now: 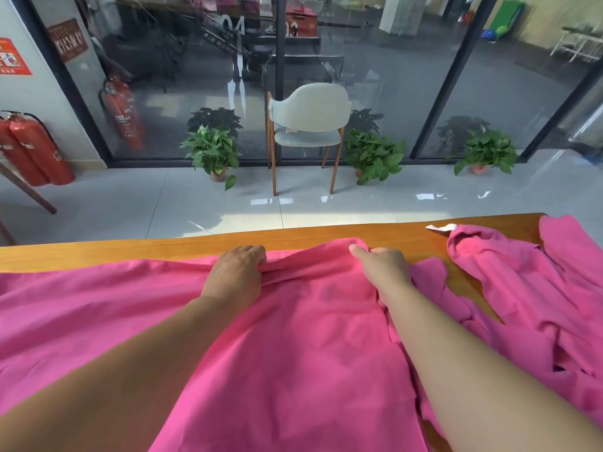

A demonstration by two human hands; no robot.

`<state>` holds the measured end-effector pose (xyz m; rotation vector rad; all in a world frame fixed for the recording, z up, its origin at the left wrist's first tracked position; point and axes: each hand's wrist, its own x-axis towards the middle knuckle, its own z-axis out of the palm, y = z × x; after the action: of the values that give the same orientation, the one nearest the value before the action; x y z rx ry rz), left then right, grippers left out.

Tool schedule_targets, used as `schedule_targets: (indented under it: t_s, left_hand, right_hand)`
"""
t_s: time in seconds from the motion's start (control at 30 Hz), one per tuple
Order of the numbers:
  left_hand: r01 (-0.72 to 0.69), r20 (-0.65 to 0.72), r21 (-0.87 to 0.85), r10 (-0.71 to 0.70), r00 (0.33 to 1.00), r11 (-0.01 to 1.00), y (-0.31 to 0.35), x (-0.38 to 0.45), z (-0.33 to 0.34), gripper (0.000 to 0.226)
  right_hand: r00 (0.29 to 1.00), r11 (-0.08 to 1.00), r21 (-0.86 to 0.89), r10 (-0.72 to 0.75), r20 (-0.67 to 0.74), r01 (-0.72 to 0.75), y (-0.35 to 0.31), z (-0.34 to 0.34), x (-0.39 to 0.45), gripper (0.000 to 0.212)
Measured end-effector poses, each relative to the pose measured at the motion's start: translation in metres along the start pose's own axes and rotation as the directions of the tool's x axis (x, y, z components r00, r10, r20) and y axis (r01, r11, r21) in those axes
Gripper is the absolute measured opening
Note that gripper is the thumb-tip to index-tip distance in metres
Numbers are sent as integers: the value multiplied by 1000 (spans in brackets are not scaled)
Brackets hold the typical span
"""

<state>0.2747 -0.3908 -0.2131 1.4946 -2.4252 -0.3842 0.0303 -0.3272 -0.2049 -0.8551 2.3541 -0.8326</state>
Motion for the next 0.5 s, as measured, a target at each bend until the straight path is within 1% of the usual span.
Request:
schedule_targets:
  t_s: [0.07, 0.1, 0.13, 0.23, 0.33, 0.43, 0.5]
  left_hand:
    - [16, 7, -26, -16, 1000, 1000, 1, 0, 0, 11]
    - [32, 7, -32, -32, 999, 999, 0, 0, 0, 11]
    - [45, 6, -30, -45, 999, 999, -1, 0, 1, 11]
    - [52, 6, -1, -52, 999, 999, -5, 2, 0, 12]
    - [59, -9, 3, -59, 998, 998, -6, 5, -3, 16]
    - [75, -20, 22, -75, 997, 997, -6, 7, -6, 20]
    - [77, -26, 65, -75, 997, 995, -7, 9, -6, 23]
  right_hand:
    - [999, 993, 119, 23, -34, -18, -1, 0, 6, 25]
    - [998, 991, 129, 32, -55, -25, 0, 0, 8, 21]
    - [997, 994, 108, 32, -70, -24, 2, 1, 9, 20]
    - [994, 998, -45, 34, -100, -38, 6, -1, 8, 20]
    - [990, 990, -138, 7, -140, -26, 6, -2, 4, 18]
    - [987, 988, -152, -24, -158, 0, 8, -1, 4, 30]
    - [982, 987, -158, -46, -186, 16, 11, -1, 8, 29]
